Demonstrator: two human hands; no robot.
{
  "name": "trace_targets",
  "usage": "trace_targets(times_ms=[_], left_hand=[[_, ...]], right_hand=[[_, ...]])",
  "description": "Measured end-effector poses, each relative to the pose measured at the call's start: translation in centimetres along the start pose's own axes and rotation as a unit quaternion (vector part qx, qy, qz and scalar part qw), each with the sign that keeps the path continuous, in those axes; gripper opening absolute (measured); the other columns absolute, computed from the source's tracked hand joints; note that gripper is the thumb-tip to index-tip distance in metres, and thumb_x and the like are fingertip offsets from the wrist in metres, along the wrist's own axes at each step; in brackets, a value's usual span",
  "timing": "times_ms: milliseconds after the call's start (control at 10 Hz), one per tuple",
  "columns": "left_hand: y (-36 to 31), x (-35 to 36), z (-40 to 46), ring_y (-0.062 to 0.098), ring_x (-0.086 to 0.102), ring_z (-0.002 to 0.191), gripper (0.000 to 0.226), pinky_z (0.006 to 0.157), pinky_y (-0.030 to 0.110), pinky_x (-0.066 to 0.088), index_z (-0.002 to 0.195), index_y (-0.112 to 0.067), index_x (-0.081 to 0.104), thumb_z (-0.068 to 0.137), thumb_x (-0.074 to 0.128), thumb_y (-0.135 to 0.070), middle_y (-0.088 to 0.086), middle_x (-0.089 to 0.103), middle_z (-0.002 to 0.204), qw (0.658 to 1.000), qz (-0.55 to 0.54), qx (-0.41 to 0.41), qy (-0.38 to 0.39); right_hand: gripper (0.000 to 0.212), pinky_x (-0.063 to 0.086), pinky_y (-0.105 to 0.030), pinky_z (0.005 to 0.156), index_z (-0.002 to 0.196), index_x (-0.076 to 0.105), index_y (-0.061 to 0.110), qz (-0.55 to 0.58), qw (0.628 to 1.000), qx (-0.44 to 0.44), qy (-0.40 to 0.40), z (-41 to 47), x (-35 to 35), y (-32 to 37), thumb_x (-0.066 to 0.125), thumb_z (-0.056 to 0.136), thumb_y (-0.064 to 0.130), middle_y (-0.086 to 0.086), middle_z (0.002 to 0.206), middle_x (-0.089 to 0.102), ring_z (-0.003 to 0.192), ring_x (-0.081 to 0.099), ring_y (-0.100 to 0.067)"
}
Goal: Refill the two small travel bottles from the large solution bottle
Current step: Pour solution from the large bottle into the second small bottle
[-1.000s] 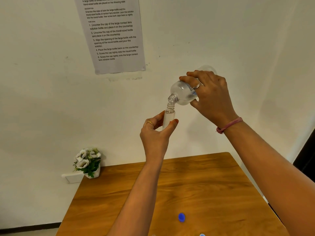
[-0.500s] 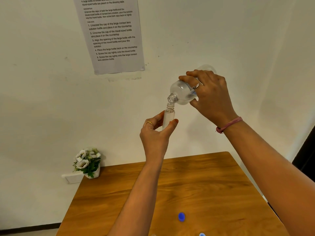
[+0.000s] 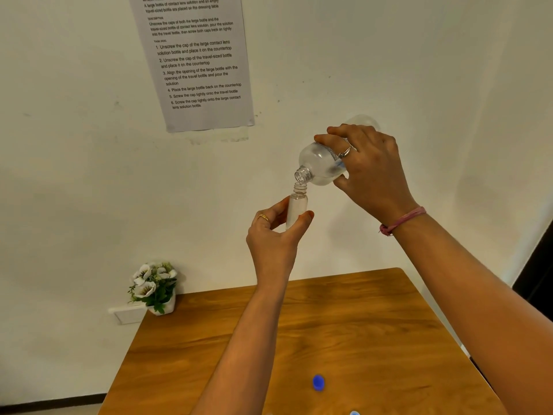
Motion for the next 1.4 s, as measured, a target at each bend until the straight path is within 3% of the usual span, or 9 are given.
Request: trace_targets(times_ms=[1400], left_hand=[[0.11,0.21,-0.07,0.004,0.063,0.092,0.035,0.062,0.0,0.044,0.102,-0.028,0.065,0.071,0.081,-0.023,-0.006,0.067,0.104,1.0,-0.009,-0.006,-0.002]], right_hand=[[0.054,0.043,-0.047,0.086,0.122,0.059,0.018,0.004,1.0,0.002,0.004,-0.11,0.1,0.04,0.078,0.072,0.013,-0.009,0.121,0.061,0.112,0.057,-0.031]])
Point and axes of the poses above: each hand's wrist, its own z-axis towards the middle knuckle, its own x-axis out of the palm, y = z × x, the point moved 9 cm from there along z, towards the middle knuckle
